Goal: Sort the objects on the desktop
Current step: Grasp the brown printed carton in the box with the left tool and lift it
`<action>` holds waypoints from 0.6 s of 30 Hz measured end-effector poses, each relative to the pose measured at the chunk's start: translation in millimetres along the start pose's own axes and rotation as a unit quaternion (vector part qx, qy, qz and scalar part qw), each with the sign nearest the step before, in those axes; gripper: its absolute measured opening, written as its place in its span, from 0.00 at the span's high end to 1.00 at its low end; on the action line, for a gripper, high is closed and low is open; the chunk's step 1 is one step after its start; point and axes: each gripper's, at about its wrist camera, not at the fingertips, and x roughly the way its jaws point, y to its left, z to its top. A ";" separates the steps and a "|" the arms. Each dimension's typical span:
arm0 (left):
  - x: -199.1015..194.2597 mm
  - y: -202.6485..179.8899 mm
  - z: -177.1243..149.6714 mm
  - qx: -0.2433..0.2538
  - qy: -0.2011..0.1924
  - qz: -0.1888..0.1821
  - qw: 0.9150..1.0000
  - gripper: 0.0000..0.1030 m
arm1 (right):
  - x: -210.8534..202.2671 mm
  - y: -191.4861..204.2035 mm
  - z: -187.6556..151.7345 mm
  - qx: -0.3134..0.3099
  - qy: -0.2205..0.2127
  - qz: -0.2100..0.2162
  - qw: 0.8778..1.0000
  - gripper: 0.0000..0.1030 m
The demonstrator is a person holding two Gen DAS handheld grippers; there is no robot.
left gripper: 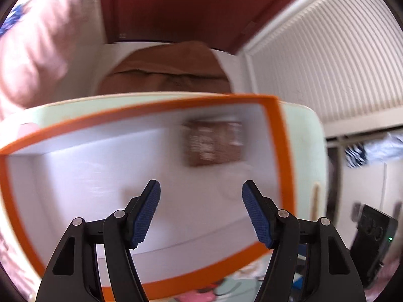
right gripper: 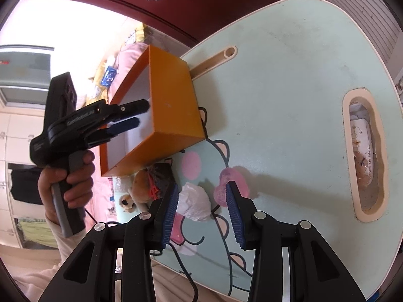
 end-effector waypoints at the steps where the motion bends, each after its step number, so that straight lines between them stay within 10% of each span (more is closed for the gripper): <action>1: 2.4 -0.6 1.9 -0.012 0.000 -0.008 1.000 0.34 | -0.4 0.6 -0.2 0.000 -0.001 0.000 1.000 0.62; 8: 12.0 -6.3 19.2 -0.048 -0.037 0.011 0.998 0.34 | -4.7 0.7 -3.4 0.003 -0.007 0.002 1.000 0.60; 18: 10.6 -22.8 12.1 0.032 -0.056 0.079 0.995 0.44 | -4.8 -0.9 -3.1 0.008 -0.012 0.006 1.000 0.58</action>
